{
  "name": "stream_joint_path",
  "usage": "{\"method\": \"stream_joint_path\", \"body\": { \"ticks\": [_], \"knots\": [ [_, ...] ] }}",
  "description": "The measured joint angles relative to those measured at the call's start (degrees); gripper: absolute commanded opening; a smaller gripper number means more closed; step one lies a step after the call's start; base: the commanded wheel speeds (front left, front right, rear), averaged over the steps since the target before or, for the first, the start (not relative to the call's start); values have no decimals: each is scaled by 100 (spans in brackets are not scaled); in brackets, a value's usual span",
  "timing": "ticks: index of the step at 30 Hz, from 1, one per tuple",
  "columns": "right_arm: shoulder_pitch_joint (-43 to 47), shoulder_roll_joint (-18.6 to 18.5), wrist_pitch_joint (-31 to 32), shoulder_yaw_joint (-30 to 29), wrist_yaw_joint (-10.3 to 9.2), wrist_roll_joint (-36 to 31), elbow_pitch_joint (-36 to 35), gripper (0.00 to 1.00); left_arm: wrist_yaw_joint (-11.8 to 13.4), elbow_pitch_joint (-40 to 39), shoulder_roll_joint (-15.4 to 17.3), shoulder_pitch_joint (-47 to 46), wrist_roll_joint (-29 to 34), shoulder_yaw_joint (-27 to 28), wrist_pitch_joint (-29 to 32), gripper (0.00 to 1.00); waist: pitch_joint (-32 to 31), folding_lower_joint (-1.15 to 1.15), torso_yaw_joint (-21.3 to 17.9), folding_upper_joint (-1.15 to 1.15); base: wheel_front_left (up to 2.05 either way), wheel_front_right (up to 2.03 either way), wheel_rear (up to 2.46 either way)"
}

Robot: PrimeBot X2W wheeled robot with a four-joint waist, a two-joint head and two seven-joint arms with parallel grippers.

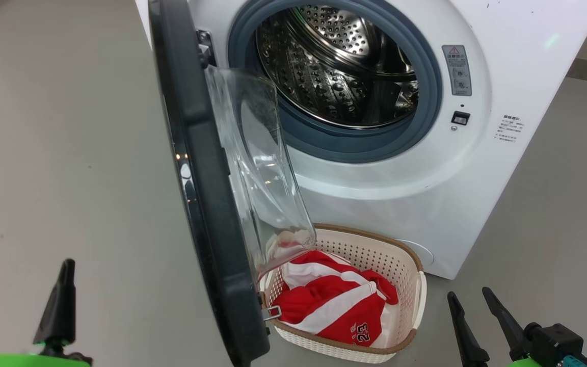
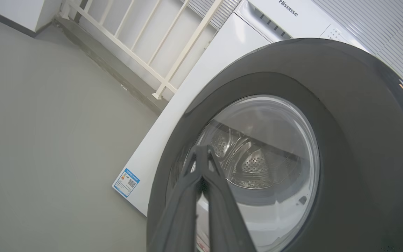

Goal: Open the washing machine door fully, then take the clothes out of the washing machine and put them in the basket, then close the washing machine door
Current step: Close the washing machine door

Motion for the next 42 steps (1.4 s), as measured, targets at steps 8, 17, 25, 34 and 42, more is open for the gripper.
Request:
{"method": "stream_joint_path", "body": {
  "ticks": [8,17,25,34,42],
  "knots": [
    [-1,-3,0,-4,0,0,-8,100,1,-647,924,-127,-2537,-625,456,0,67,0,-80,0,0,0,0],
    [-2,-2,0,-7,0,0,-11,100,1,-1484,1111,-95,-4319,-430,2193,0,98,0,-112,0,0,0,0],
    [-3,-3,0,-12,0,0,-23,100,1,-1778,548,187,-4864,124,4324,0,168,0,-102,0,0,0,0],
    [-30,-8,0,-16,0,0,-27,100,1,-1639,-58,149,-4524,757,5320,0,251,0,-141,0,0,0,0],
    [-137,-11,0,-21,0,0,-45,100,1,-1551,-535,-118,-4061,949,5749,0,338,0,-206,0,0,0,0]
  ]
}}
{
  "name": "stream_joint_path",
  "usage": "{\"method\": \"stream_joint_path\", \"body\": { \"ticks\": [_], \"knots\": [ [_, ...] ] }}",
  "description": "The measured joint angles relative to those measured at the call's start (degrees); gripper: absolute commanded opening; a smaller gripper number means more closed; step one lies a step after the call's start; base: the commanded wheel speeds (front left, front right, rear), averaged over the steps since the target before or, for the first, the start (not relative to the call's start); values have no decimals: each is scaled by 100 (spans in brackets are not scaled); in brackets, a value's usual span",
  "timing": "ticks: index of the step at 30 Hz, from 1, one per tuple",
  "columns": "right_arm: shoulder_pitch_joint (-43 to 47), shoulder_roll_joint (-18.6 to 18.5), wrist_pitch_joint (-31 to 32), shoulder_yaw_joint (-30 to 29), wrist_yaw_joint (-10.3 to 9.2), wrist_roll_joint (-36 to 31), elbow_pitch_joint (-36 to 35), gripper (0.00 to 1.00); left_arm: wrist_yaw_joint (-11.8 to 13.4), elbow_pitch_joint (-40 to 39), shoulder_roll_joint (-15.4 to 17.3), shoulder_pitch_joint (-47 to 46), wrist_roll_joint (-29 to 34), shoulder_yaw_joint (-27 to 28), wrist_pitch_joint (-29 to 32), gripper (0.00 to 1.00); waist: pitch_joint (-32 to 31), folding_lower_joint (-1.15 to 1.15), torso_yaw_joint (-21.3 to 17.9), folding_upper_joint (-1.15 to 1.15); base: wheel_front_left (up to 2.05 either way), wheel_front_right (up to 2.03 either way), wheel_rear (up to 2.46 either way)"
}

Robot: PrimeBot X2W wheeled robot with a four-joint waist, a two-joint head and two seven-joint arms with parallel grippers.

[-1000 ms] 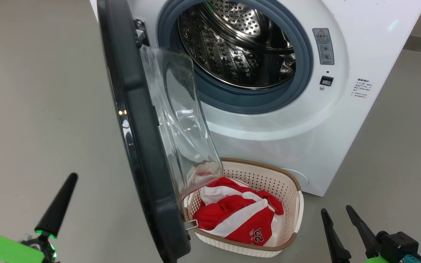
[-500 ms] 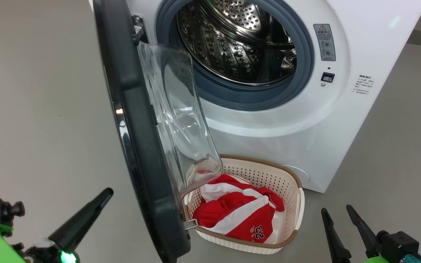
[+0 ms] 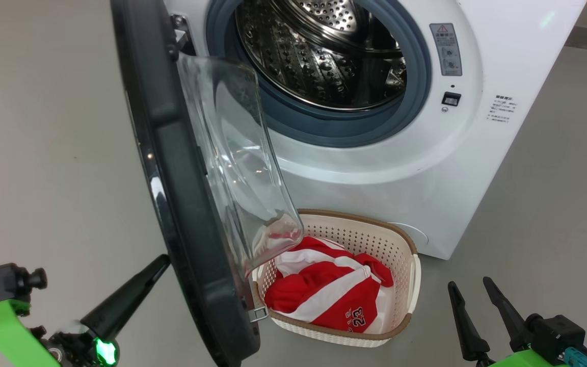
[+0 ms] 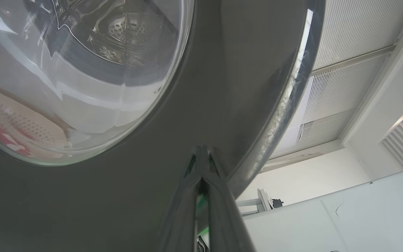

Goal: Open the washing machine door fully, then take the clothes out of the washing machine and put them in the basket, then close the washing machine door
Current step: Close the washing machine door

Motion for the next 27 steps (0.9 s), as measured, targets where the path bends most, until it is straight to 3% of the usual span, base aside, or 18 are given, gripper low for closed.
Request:
{"method": "stream_joint_path", "body": {
  "ticks": [14,27],
  "knots": [
    [-20,-18,0,-38,0,0,-13,100,1,-67,-493,-306,654,92,24,0,132,0,-140,0,0,0,0],
    [-216,-19,0,-89,0,-1,-31,100,5,-131,-566,-703,1152,-577,-605,0,222,0,-287,0,0,0,0]
  ]
}}
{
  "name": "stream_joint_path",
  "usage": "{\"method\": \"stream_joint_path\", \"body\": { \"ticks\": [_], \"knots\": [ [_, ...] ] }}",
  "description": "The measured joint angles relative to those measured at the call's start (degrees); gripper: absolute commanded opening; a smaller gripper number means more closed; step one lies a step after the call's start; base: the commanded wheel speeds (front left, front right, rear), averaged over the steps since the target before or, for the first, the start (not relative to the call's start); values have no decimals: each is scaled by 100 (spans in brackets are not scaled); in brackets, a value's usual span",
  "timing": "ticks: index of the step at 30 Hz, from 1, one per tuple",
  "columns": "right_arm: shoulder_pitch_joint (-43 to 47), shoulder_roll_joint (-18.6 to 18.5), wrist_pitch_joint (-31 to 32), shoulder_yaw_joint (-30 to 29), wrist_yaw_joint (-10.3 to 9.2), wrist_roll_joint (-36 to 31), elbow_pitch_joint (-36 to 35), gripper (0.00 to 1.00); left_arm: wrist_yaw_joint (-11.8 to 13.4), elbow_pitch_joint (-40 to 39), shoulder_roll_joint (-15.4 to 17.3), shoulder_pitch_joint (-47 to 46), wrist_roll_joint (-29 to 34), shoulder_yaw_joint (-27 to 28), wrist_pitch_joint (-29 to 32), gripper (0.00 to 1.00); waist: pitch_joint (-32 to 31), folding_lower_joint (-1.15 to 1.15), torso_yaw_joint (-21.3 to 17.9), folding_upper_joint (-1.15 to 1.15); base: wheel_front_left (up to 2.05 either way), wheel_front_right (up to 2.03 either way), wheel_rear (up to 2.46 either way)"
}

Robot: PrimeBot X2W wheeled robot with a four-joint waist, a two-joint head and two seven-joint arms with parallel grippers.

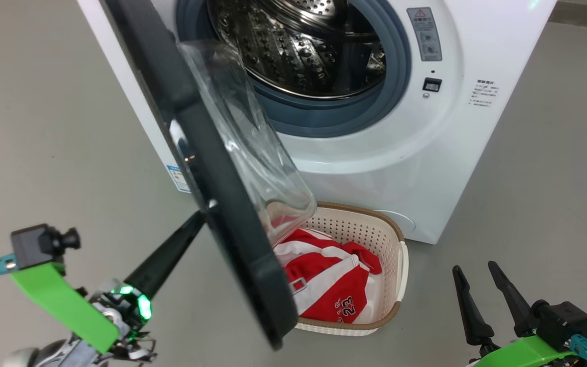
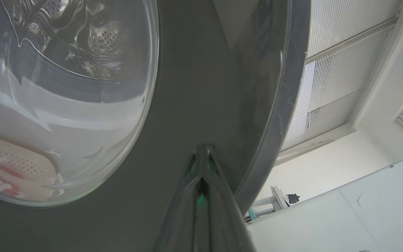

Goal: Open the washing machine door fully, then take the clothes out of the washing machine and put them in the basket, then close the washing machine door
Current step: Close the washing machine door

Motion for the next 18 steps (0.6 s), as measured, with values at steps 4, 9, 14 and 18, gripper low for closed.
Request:
{"method": "stream_joint_path", "body": {
  "ticks": [4,9,14,18],
  "knots": [
    [-7,1,0,-24,0,0,-2,100,0,-5,15,-120,16,-290,-219,0,46,0,-78,0,0,0,0],
    [-14,2,0,-38,0,0,-8,100,0,14,86,-274,119,-583,-503,0,105,0,-155,0,0,0,0],
    [-129,7,0,-42,0,0,-12,100,0,108,147,-456,148,-866,-839,0,169,0,-287,0,0,0,0],
    [-147,8,0,-45,0,0,-24,100,0,186,275,-621,130,-1078,-1029,0,220,0,-413,0,0,0,0]
  ]
}}
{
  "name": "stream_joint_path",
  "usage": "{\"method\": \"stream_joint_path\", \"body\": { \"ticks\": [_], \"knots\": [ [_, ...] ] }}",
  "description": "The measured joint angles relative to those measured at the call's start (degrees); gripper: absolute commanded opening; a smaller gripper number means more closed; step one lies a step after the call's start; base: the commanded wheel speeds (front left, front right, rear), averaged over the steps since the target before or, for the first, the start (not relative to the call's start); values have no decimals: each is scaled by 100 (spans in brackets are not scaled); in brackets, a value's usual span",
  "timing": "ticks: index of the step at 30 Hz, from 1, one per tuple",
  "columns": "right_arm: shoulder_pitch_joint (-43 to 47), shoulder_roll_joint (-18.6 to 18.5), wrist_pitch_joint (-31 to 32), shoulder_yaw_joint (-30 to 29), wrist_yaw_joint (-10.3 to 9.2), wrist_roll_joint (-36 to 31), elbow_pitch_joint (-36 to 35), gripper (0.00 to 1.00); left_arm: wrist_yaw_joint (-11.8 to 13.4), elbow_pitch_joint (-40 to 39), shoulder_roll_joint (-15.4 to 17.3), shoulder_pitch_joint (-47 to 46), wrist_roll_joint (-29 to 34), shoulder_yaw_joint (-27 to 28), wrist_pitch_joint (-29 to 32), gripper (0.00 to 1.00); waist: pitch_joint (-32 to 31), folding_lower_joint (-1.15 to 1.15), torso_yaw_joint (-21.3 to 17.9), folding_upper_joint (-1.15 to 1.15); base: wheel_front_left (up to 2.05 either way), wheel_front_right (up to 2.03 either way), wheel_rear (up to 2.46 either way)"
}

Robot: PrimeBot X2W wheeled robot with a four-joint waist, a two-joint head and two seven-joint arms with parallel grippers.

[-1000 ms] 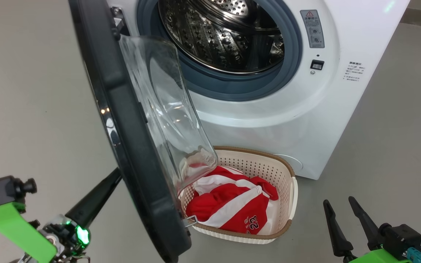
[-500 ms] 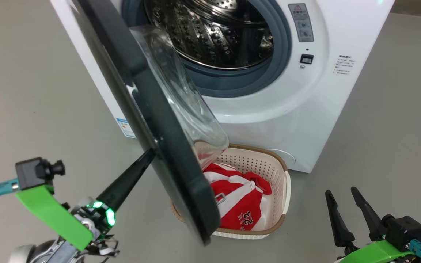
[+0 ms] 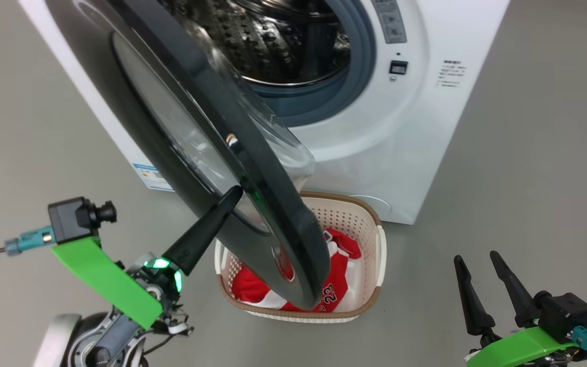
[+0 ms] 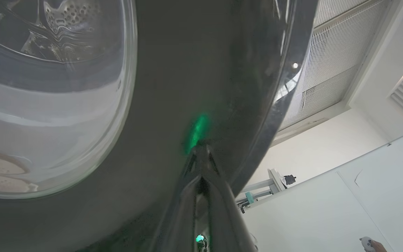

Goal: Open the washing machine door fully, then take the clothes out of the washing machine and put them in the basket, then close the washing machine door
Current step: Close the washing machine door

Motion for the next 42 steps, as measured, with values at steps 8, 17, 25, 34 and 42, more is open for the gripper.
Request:
{"method": "stream_joint_path", "body": {
  "ticks": [8,17,25,34,42],
  "knots": [
    [-13,11,0,-12,0,0,-13,100,0,204,186,-321,-31,-383,-387,0,133,0,-240,0,0,0,0],
    [-242,21,0,-5,0,0,-26,100,0,639,367,-937,210,-904,-1188,0,323,0,-444,0,0,0,0],
    [-378,32,0,-11,0,0,-41,100,0,1134,570,-1491,400,-1381,-2082,0,497,0,-634,0,0,0,0],
    [-498,44,0,-26,0,5,-65,100,0,1488,768,-2260,457,-2072,-2862,0,765,0,-873,0,0,0,0],
    [-693,46,0,-42,0,85,-100,100,0,2074,940,-2886,789,-2577,-3649,0,968,0,-1076,0,0,0,0]
  ]
}}
